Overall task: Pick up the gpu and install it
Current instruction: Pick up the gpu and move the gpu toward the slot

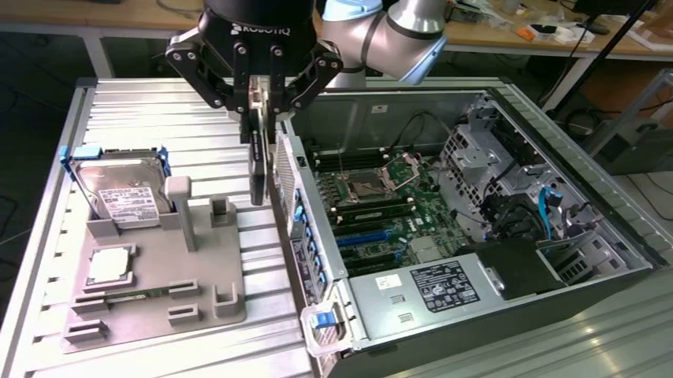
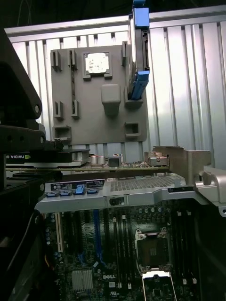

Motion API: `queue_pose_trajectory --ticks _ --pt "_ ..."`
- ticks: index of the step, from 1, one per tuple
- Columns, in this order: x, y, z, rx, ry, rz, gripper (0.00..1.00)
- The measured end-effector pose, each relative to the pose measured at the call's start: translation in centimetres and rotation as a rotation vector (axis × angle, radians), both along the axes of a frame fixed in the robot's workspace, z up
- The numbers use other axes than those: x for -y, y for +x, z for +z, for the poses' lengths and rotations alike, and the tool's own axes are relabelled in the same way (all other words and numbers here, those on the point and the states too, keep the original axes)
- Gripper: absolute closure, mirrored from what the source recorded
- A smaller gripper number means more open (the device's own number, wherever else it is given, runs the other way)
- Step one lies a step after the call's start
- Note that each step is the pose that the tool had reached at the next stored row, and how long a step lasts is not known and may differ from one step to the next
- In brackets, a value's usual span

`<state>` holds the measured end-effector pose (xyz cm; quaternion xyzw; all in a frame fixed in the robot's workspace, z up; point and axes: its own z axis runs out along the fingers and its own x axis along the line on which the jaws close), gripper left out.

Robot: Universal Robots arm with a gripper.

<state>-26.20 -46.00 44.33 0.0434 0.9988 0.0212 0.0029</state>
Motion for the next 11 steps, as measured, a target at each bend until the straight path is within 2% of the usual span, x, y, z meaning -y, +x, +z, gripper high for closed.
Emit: queue_pose_trajectory --ticks 11 --pt "0.00 0.70 0.00 0.0001 0.0000 0.000 0.73"
